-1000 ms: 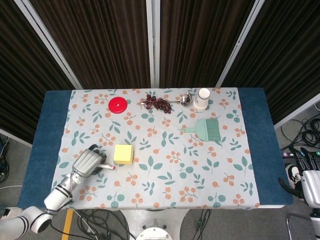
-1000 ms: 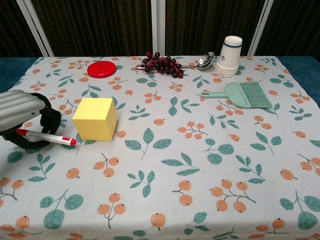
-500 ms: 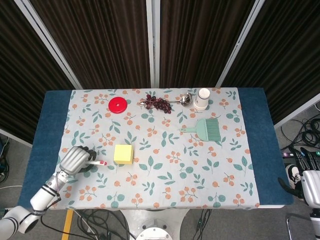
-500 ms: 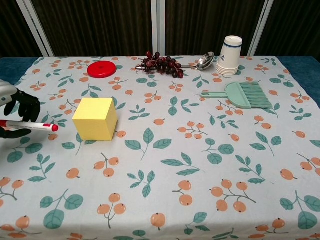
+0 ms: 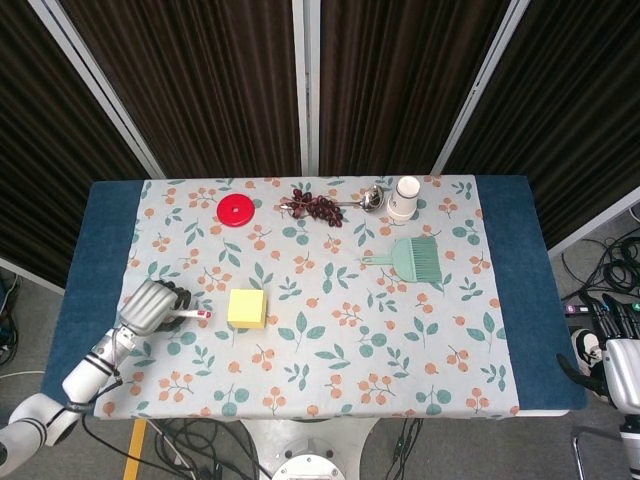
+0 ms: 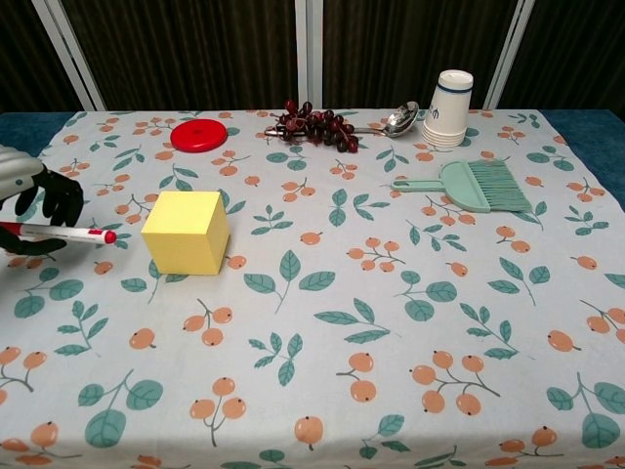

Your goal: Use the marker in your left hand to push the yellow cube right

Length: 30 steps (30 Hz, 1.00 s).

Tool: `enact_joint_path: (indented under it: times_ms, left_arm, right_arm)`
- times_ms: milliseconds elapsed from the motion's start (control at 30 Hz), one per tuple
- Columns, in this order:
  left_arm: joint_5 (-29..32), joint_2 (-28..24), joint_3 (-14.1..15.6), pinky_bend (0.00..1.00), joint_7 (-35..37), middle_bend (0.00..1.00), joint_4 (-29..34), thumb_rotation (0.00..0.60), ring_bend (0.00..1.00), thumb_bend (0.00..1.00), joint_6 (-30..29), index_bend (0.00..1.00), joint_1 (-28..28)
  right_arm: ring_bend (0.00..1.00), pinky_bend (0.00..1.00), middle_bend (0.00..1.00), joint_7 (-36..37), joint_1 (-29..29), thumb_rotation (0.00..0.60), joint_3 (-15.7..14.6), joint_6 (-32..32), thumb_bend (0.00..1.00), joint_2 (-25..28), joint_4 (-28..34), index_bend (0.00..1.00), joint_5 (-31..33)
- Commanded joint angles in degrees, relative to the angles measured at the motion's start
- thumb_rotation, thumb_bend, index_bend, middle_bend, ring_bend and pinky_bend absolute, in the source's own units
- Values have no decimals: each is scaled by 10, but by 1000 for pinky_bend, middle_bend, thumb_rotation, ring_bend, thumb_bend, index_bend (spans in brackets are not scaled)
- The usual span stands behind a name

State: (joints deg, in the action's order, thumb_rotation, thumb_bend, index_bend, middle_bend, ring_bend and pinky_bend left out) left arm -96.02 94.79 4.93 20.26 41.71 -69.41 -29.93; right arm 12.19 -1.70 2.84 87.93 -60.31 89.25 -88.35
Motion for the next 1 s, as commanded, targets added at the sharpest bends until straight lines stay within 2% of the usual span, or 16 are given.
enact_joint_path:
  times_ms: [33, 200, 367, 700, 1000]
  left_arm:
    - [-2, 14, -1, 623, 13, 718, -20, 600, 543, 397, 10, 693, -12]
    - [-1, 30, -5, 623, 25, 718, -34, 600, 542, 397, 22, 693, -28]
    - [4, 39, -12, 623, 16, 718, -15, 600, 542, 397, 37, 693, -44]
    - [46, 39, -48, 623, -55, 718, 84, 600, 542, 397, 97, 692, -79]
    - [84, 47, -77, 623, -132, 718, 145, 600, 542, 397, 149, 693, -109]
  right_arm:
    - [0, 80, 132, -1, 0, 600, 0, -1, 145, 0, 0, 14, 2]
    - [0, 80, 132, -2, 1, 600, 0, -2, 146, 1, 1, 14, 4]
    - [0, 80, 132, -2, 1, 600, 1, -4, 145, 1, 0, 14, 6]
    - [0, 81, 132, 13, 4, 600, 0, -4, 146, -1, -12, 14, 9]
    - [0, 80, 132, 27, 8, 600, 0, -2, 147, -3, -25, 14, 11]
